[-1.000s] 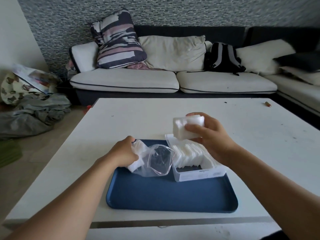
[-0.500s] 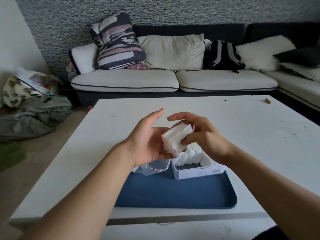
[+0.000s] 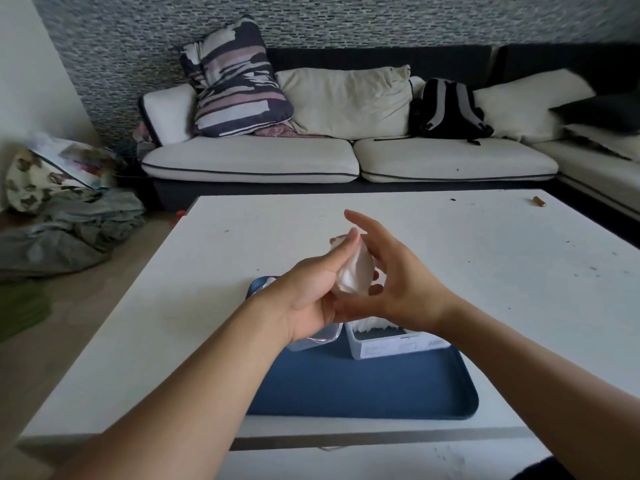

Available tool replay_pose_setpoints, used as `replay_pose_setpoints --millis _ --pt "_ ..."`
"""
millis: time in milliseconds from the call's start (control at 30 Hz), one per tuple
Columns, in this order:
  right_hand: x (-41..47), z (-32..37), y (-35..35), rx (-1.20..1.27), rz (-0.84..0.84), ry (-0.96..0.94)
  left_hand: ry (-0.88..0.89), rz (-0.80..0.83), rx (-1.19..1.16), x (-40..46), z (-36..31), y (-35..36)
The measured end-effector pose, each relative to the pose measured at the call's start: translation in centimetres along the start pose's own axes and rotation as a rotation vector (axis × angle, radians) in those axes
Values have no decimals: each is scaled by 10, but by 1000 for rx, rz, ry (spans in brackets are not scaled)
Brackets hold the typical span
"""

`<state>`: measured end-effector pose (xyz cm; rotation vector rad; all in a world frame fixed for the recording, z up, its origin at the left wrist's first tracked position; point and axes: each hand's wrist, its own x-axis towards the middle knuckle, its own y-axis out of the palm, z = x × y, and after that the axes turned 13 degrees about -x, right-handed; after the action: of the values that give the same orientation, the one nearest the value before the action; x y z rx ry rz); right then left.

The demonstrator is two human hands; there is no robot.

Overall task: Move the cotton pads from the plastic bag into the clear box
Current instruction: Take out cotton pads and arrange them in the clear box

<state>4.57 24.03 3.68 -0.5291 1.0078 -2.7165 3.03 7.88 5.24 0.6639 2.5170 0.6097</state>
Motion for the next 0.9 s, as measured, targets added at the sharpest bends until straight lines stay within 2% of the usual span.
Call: replay_pose_setpoints --millis 133,267,400,467,600,700,900 --pt "1 3 1 -4 -110 -15 5 63 -52 -4 0 1" --pt "0 6 0 -2 -121 -23 56 12 -78 -2 0 1" --pt "-1 5 -6 0 -106 4 80 74 -84 -5 -2 2" --pt "-1 6 -10 74 -82 12 90 88 -110 -5 -3 2" --pt "1 6 -20 447 -131 91 98 82 -201 -3 -3 1" --pt "3 3 -22 451 -194 122 80 108 -226 -2 -4 0" --pt "7 0 -25 555 -167 152 60 161 -216 -5 -3 0"
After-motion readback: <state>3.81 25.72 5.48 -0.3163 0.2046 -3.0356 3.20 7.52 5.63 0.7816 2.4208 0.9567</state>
